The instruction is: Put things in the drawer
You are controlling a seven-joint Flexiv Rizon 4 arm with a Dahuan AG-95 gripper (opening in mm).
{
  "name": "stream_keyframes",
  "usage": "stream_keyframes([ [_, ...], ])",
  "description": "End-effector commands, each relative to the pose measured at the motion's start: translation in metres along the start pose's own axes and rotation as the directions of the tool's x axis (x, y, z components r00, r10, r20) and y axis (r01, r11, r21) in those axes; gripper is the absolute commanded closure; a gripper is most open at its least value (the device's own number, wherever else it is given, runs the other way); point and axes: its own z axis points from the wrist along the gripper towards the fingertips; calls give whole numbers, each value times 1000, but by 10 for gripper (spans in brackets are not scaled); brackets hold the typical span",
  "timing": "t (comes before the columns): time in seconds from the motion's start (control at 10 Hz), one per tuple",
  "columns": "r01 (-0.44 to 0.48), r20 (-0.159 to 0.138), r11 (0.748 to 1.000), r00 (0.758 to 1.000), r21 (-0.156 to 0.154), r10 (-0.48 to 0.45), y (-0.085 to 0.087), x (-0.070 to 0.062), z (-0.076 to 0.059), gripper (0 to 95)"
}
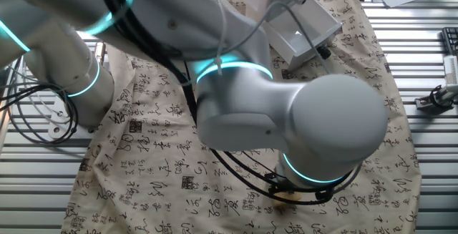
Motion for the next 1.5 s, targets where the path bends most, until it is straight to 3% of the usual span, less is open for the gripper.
stream_keyframes([
  [0.1,-6,-2,1000,1000,0,6,1,0,1,950],
  [0.5,-9,2,1000,1000,-4,9,1,0,1,950],
  [0.6,-1,1,1000,1000,-5,1,1,0,1,760],
  [0.7,8,2,1000,1000,-7,-8,1,0,1,380],
  [0.8,14,2,1000,1000,-9,-14,1,0,1,190],
  [0.9,26,4,1000,1000,-11,-25,1,1,2,190],
  [1.0,40,5,999,999,-10,-40,1,1,3,0],
  [1.5,34,11,999,999,2,-34,1,1,4,0],
])
